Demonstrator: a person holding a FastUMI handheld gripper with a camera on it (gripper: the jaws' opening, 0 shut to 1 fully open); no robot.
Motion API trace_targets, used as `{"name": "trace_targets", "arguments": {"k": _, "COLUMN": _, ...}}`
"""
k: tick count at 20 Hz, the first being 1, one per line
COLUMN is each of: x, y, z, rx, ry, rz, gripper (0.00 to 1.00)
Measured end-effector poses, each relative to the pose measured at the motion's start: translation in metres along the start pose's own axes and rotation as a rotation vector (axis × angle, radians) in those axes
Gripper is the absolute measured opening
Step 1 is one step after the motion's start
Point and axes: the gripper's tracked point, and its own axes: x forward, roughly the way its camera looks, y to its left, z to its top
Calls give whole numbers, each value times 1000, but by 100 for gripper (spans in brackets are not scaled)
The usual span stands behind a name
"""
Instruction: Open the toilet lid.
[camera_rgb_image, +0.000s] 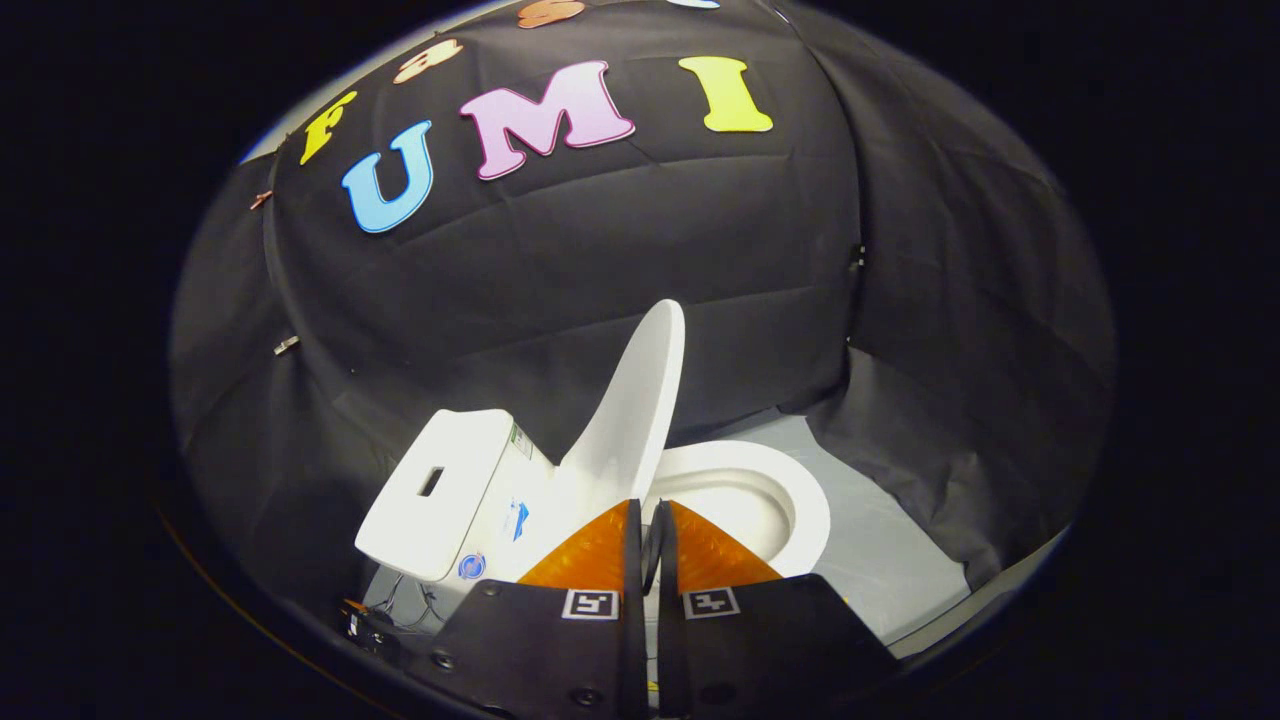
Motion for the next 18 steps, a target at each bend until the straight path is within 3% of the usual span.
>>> {"name": "trace_targets", "arguments": {"k": 18, "x": -19, "y": 145, "z": 20, "rx": -199, "ry": -109, "rz": -18, "gripper": 12}}
